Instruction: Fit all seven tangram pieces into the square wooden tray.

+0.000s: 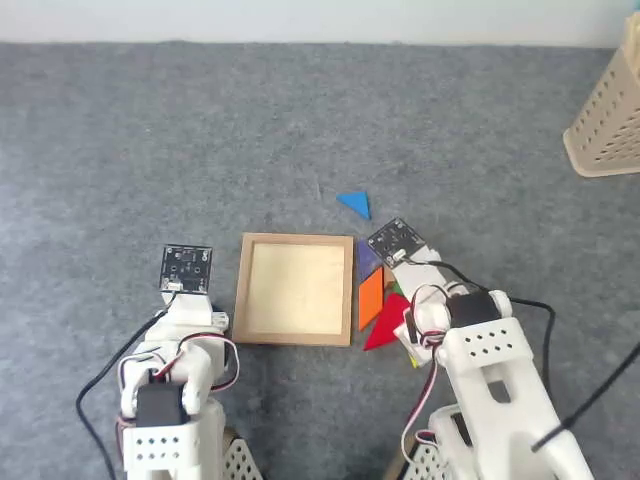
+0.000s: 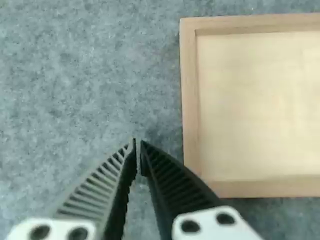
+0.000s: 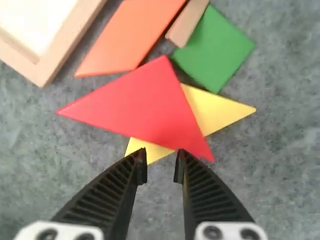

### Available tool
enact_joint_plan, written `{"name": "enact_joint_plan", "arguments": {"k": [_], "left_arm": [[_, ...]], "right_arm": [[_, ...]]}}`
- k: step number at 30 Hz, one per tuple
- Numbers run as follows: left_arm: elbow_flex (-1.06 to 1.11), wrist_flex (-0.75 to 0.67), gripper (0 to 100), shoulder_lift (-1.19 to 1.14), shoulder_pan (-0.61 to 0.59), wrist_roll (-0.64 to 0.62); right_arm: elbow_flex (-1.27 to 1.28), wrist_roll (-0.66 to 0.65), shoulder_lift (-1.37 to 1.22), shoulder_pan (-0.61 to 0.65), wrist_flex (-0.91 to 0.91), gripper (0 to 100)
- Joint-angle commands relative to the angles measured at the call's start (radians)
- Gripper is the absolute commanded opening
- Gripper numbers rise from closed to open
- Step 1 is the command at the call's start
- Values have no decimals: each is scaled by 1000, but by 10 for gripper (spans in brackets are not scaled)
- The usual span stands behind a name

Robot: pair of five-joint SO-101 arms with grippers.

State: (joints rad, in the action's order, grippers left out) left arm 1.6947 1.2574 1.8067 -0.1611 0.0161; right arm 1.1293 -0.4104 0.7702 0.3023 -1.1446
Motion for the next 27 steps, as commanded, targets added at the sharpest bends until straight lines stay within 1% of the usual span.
{"name": "enact_joint_plan", "arguments": {"k": [1, 8, 13, 15, 21, 27], "left_arm": [[-10, 6, 17, 18, 5, 3], [-10, 6, 17, 18, 5, 3], [-10, 6, 17, 18, 5, 3], [-10, 6, 17, 18, 5, 3], [-10, 6, 17, 18, 5, 3], [-10, 6, 17, 18, 5, 3]], "right_arm": [[-15, 17, -56, -2, 41, 97], [-68, 20, -231, -7, 102, 97], [-160, 11, -291, -101, 96, 97], [-195, -20, -315, -127, 93, 97], [-315, -28, -453, -136, 101, 97], [-497, 89, -645, -137, 101, 97]]}}
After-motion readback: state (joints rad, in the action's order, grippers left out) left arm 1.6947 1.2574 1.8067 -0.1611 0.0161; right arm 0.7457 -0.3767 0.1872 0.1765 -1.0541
